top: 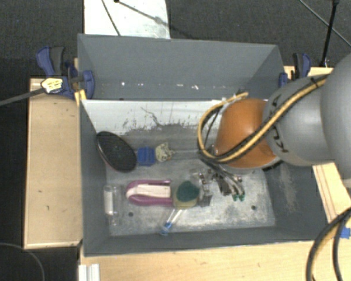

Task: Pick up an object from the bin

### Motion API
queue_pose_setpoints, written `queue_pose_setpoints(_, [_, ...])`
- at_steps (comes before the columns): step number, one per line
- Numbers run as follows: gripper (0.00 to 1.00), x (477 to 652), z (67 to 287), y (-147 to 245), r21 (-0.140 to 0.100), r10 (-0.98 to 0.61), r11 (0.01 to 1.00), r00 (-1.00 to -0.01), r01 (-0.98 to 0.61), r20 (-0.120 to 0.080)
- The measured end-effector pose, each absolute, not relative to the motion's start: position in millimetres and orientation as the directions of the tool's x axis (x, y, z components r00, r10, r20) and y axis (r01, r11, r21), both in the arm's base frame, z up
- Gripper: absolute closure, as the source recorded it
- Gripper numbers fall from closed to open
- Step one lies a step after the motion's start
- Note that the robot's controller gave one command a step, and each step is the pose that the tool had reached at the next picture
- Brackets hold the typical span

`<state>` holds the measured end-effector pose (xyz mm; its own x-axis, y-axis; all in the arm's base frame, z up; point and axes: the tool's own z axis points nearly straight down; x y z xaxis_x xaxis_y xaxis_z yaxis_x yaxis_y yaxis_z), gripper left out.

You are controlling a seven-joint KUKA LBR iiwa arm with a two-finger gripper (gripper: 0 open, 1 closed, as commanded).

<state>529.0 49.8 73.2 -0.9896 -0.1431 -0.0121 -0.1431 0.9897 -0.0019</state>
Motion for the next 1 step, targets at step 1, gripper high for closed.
queue_pose_setpoints(1, [1.0, 529.0, 73.3, 49.8, -0.002, -0.144, 0.99, -0.99, -0.144, -0.012])
